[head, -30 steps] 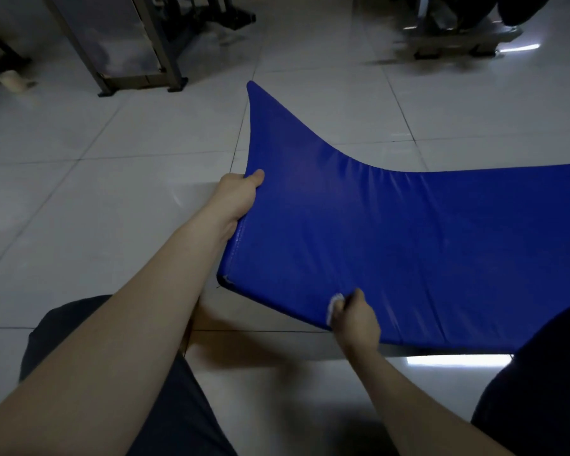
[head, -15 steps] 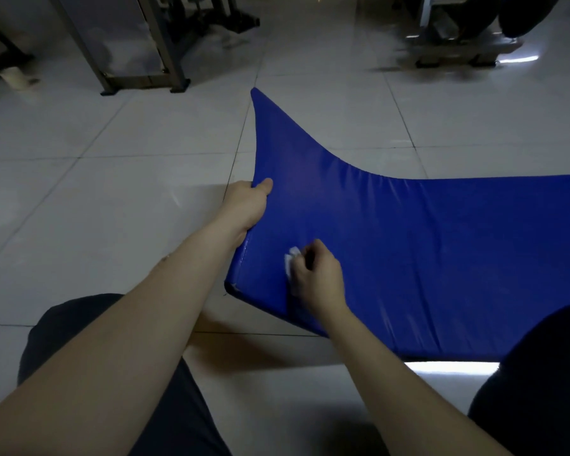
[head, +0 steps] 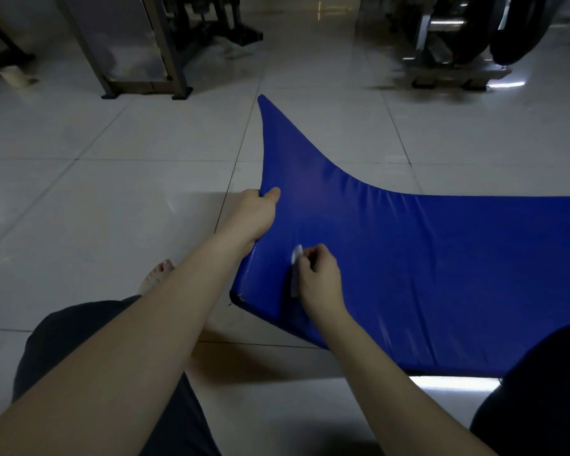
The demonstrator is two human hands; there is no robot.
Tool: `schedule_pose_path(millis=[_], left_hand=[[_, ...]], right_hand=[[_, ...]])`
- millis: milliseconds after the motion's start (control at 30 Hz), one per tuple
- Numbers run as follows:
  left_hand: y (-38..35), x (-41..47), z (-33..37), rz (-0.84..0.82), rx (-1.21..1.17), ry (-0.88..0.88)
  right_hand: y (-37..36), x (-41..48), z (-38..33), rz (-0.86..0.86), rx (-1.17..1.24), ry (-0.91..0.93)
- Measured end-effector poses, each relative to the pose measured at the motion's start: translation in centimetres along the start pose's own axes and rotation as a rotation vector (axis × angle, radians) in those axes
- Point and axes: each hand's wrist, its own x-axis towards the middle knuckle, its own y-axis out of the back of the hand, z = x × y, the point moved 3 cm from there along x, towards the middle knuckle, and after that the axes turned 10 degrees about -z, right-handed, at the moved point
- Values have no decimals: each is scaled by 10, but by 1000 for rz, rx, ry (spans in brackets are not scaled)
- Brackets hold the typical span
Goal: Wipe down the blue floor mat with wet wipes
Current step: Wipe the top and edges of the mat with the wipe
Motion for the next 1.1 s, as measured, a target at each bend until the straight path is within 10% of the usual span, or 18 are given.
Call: schedule_pose_path(millis=[167,467,633,833,1100], left_hand=[[5,-3,0,-35,-29,5],[15,-19,-2,-121,-57,3],[22,-26,-8,-147,-62,40],[35,-23,-18,-144,-219,74],[38,-41,-47,-208,-154,150]], right_hand=[[-7,-16,-9,4,-61,158],[26,-35,73,52,-570,-489],[-23,-30,-38,71,-207,-111],[-63,-48,-83,-35,-507,183],[-25,-61,68,-57,-629,-286]])
